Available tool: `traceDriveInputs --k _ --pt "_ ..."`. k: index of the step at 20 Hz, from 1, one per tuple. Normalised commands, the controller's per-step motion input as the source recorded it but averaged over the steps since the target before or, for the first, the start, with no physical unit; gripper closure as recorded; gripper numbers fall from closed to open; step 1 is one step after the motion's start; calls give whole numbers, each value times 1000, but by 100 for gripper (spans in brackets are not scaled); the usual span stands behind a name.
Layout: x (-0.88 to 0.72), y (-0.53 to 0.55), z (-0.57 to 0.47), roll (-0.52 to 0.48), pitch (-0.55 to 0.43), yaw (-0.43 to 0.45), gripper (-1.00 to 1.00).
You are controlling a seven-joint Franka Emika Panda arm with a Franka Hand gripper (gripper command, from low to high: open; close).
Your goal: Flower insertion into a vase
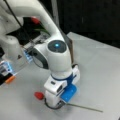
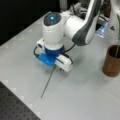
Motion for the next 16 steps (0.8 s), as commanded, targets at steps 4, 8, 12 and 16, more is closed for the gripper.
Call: traceDriveInputs --k 4,8,12,16 --pt "238 -109 -49 -22 6 -4 -100" --pt "191 -123 -123 -83 28 1 -100" --pt "164 -77 -171 -75 33 15 -100" --pt "143 -25 -119 -61 30 15 -100"
